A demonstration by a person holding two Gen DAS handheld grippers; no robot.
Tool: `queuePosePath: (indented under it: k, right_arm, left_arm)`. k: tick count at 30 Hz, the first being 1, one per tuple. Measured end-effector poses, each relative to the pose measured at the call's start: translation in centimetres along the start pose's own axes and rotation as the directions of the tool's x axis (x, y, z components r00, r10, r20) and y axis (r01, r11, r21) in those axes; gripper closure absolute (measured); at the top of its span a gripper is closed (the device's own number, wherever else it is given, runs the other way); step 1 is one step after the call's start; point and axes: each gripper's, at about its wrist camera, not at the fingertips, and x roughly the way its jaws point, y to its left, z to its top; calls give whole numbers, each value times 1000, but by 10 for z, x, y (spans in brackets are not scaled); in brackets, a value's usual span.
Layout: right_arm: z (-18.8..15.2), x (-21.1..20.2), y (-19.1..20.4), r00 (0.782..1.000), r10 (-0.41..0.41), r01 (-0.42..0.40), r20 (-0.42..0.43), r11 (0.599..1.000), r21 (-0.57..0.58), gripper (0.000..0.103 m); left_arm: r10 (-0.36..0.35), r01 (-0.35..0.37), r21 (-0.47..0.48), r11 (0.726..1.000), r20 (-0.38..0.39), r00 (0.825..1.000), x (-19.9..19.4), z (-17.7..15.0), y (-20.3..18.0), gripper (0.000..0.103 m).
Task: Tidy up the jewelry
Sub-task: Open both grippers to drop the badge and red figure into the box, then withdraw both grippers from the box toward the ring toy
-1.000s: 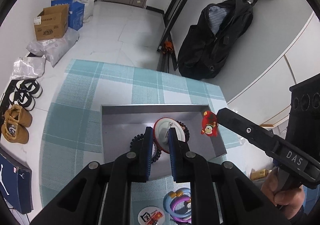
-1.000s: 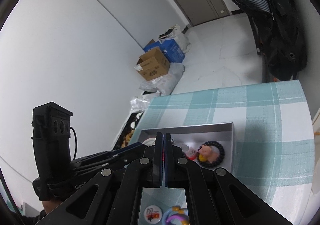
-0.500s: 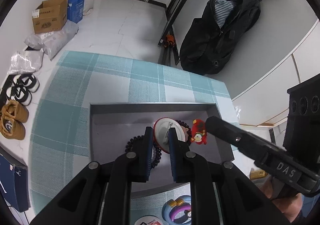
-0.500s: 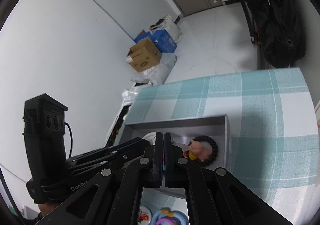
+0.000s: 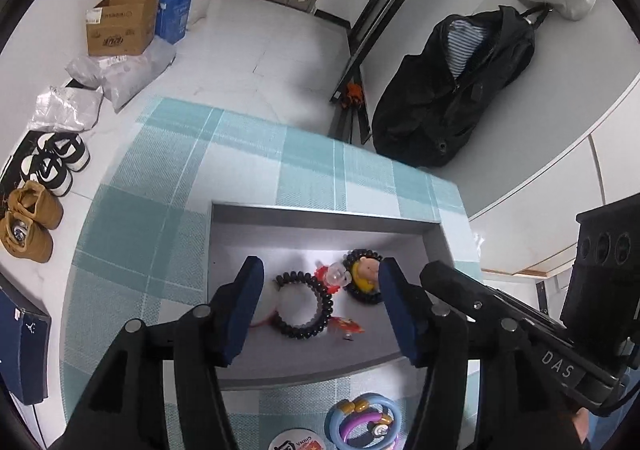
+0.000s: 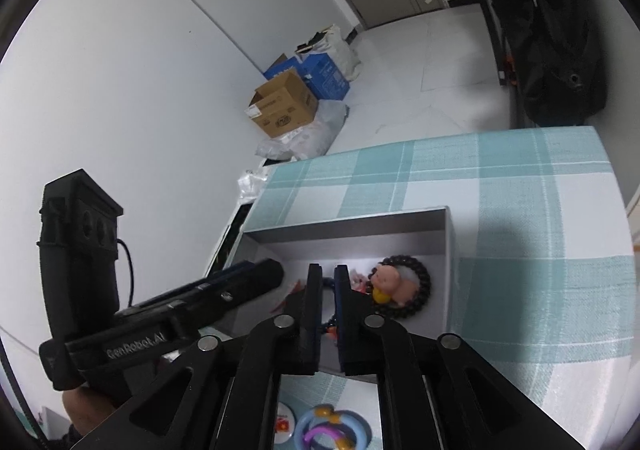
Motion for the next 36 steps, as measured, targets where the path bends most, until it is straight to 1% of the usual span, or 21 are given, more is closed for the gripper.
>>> queuePosePath:
  k: [1,2,3,5,9,11,14,16,18,19,22,24,27,30,33,36]
  right_arm:
    - [0,-3,1,1000,1,-1,10,1000,-8,92]
    - [0,-6,3,1000,-1,1,17,1000,-15,85]
    - [-1,-10,5,1000,0,1,28,1000,-28,82]
    - [-2,-18,9,999,6,-3,52,999,-52,71]
    - [-8,-24,13,998,5,-1,59,998,-68,67]
    - [-13,-26,15,998,-2,7,56,997,-74,58]
    - [-18,-29,18,998,-3,8,57,996,-90,57]
    - [-21,-33,20,998,-12,18,63,995,-103,55]
    - [-22,-37,20,998,-6,13,68,994,-107,52]
    - [-23,-40,21,997,-5,13,73,994,-109,49]
    - [-25,-49,24,995,3,9,100,992,-124,43]
    - [-28,-54,26,994,11,4,112,992,-129,40]
    - [-34,-56,28,994,6,9,111,991,-136,37]
    - [-45,-59,31,994,-4,20,106,989,-148,33]
    - [-59,-65,33,994,-19,35,105,987,-157,29]
    - [-68,-67,33,995,-33,49,99,985,-166,27]
  left_arm:
    - [-2,2,9,1000,4,1000,-1,0,-1,48]
    - [2,-2,26,1000,14,1000,-4,-1,-4,48]
    - [12,-13,40,999,21,1000,-5,-2,-5,48]
    - [33,-35,64,997,28,999,-9,-6,-6,48]
    - [33,-35,58,998,31,999,-14,-13,-2,48]
    - [44,-47,68,997,40,998,-17,-15,-3,48]
    - [57,-64,100,993,64,996,-24,-19,-7,48]
    - [69,-78,119,990,77,995,-29,-21,-9,47]
    - [86,-95,115,989,85,993,-31,-24,-8,40]
    - [81,-91,109,990,87,993,-33,-26,-7,37]
    - [69,-79,103,992,92,993,-39,-31,-4,36]
    - [79,-90,113,989,106,991,-43,-36,-6,36]
    - [91,-107,131,986,123,988,-48,-47,-8,36]
    - [105,-122,139,983,121,987,-51,-57,-11,35]
    - [111,-128,128,984,131,985,-56,-65,-9,34]
    - [102,-114,108,988,117,988,-59,-71,-6,33]
